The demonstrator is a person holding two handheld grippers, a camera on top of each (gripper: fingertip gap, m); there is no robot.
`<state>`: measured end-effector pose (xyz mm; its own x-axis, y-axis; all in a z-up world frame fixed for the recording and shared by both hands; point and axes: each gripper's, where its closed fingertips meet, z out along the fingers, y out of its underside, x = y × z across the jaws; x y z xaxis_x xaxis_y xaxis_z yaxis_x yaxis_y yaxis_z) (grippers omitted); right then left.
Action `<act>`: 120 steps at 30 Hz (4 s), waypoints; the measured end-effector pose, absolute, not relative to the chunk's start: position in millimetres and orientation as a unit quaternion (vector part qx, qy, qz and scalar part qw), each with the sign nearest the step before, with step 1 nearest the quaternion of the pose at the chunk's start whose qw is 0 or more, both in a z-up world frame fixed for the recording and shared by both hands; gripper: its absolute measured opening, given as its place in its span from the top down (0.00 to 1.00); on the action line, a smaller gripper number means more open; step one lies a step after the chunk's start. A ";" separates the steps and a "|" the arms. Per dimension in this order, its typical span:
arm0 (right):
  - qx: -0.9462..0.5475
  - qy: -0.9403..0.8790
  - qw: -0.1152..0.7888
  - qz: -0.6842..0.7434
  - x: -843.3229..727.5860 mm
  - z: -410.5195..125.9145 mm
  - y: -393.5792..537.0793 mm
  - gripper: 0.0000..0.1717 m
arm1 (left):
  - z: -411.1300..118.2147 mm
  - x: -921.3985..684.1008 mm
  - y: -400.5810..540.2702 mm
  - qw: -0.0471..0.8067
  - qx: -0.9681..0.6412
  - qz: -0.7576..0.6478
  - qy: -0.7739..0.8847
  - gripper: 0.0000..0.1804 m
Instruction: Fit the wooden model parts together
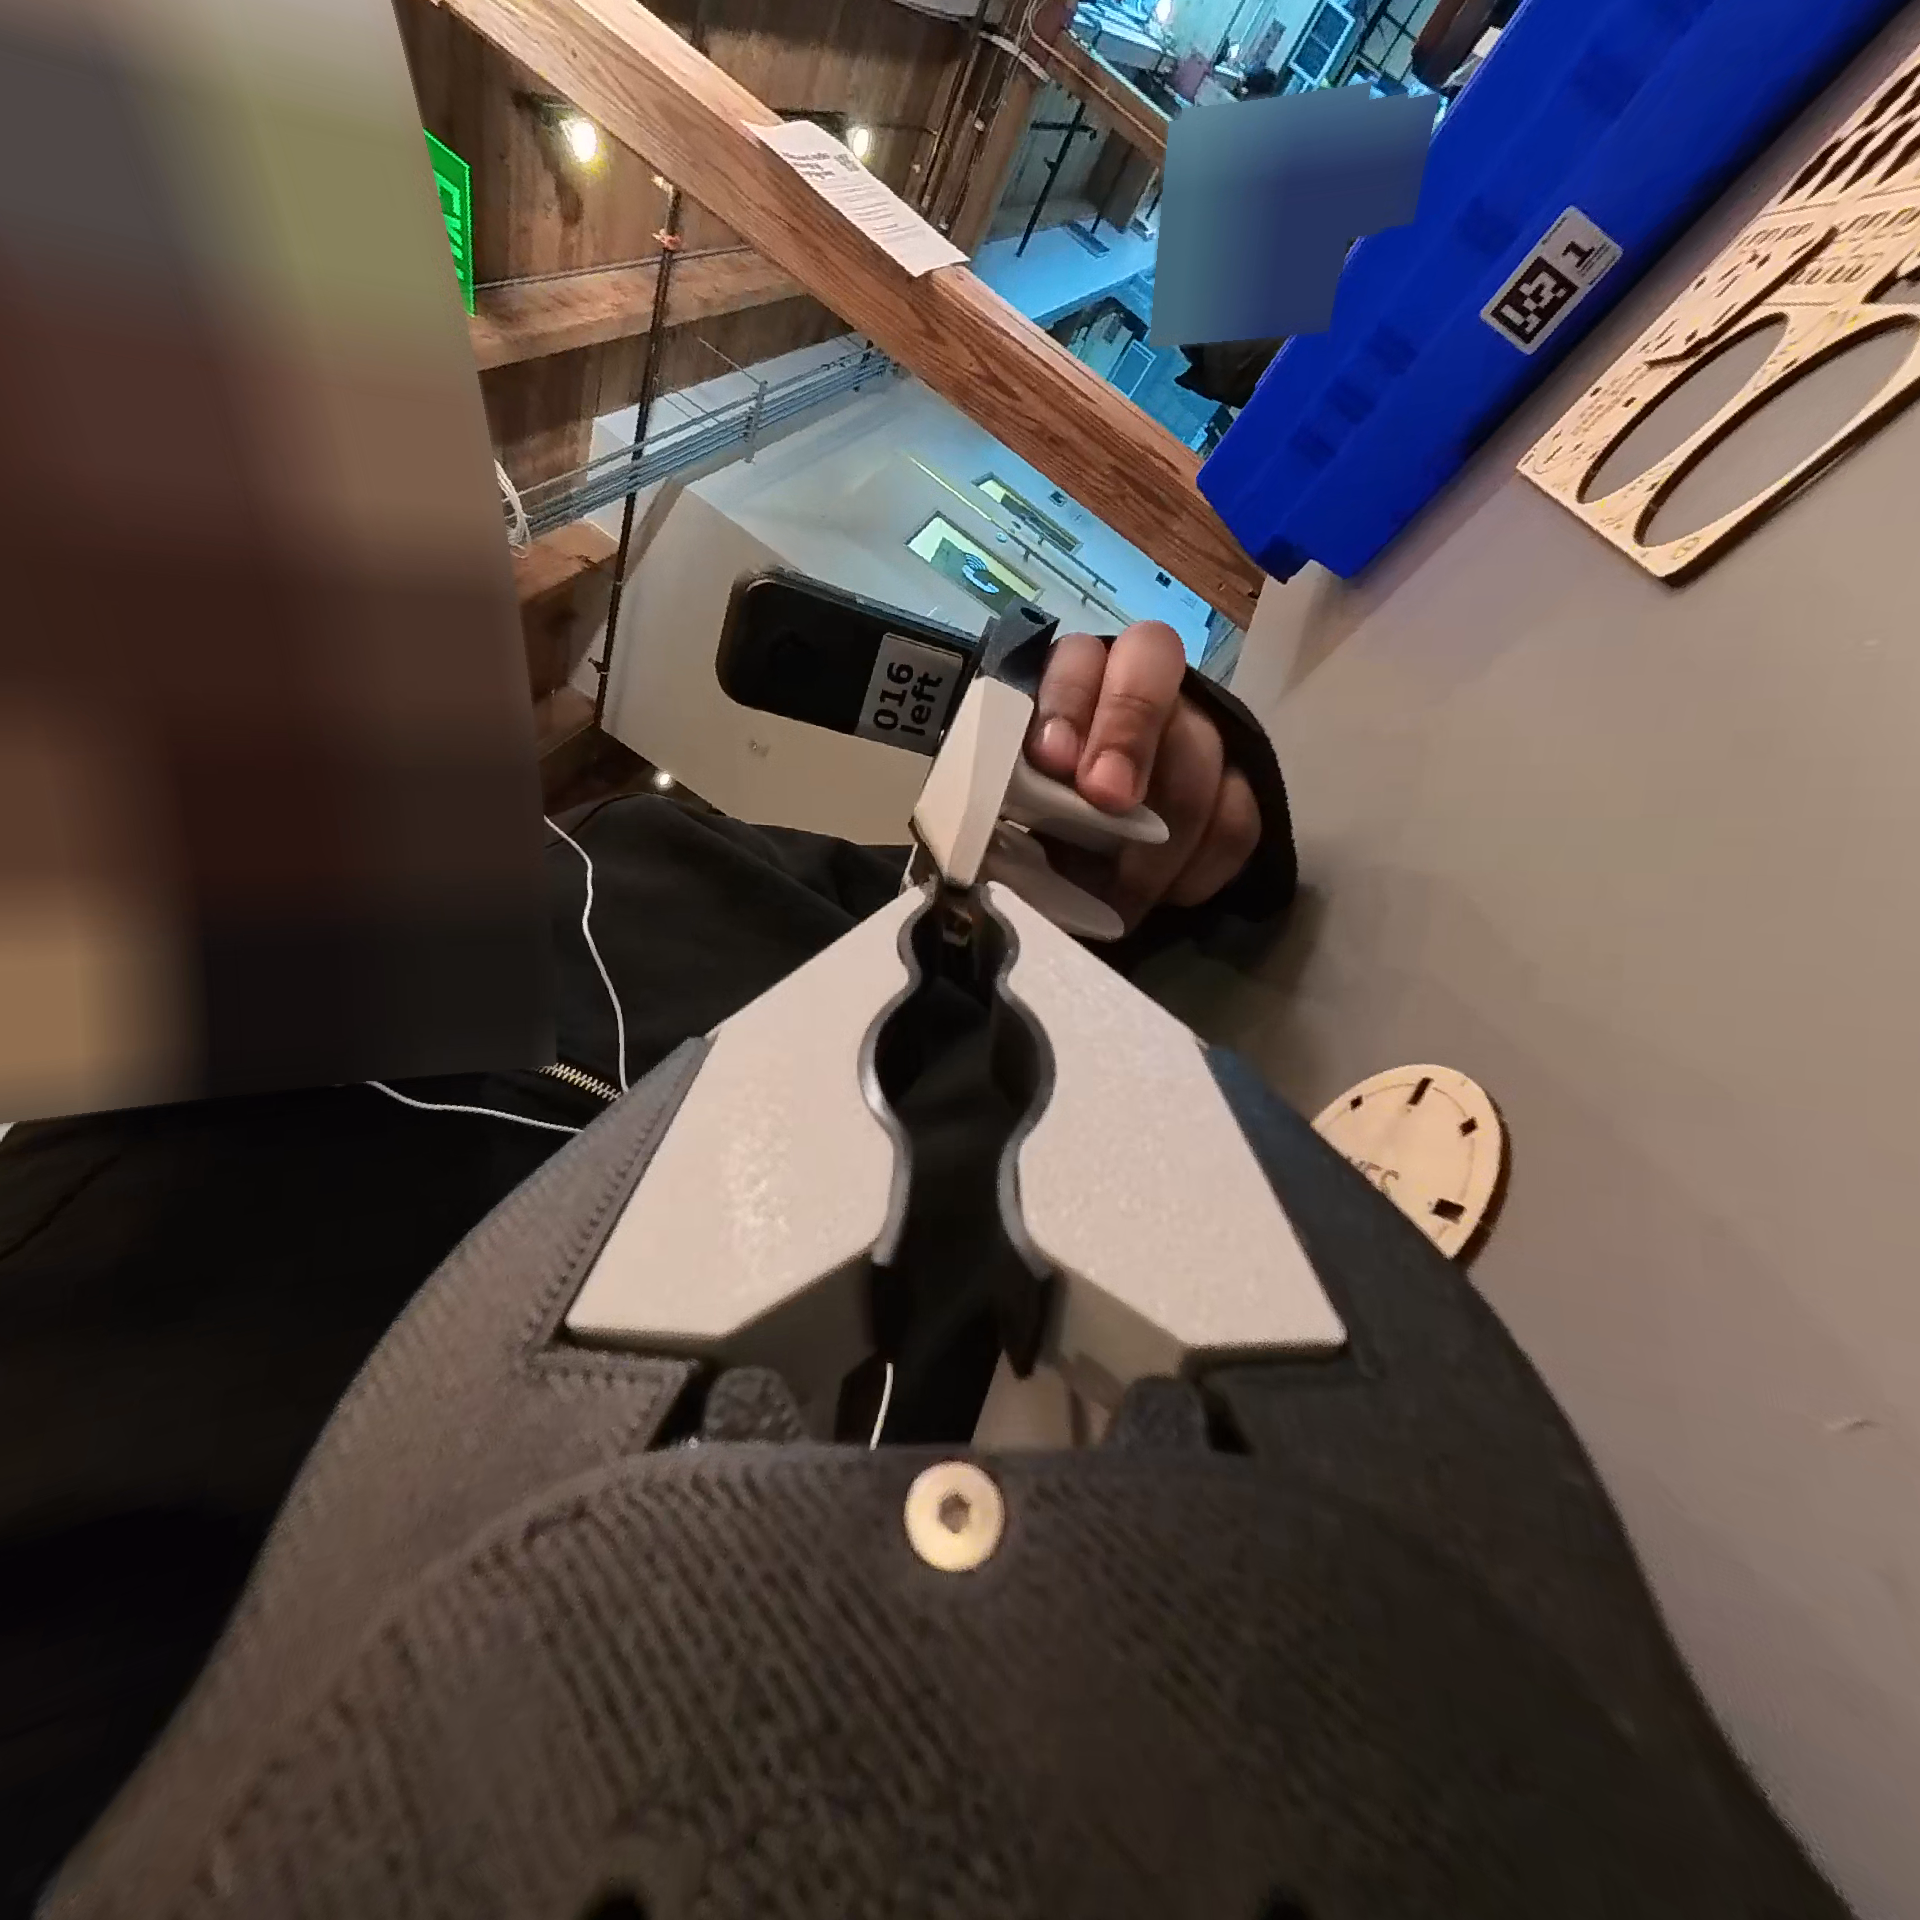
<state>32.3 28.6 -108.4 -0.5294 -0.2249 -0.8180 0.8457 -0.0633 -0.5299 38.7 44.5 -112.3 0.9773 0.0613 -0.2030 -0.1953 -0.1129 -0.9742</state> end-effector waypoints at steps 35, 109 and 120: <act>-0.090 0.779 -0.289 -0.549 57.2 -135.9 18.3 0.92 | -131.9 63.0 30.1 0.544 -0.713 -0.433 -0.092 1.00; -0.083 0.724 -0.462 -0.505 33.8 -109.8 20.6 1.00 | -111.2 40.4 31.9 0.602 -0.651 -0.439 -0.142 1.00; -0.082 0.725 -0.466 -0.501 32.6 -110.3 20.8 1.00 | -111.6 38.5 32.2 0.605 -0.653 -0.432 -0.143 1.00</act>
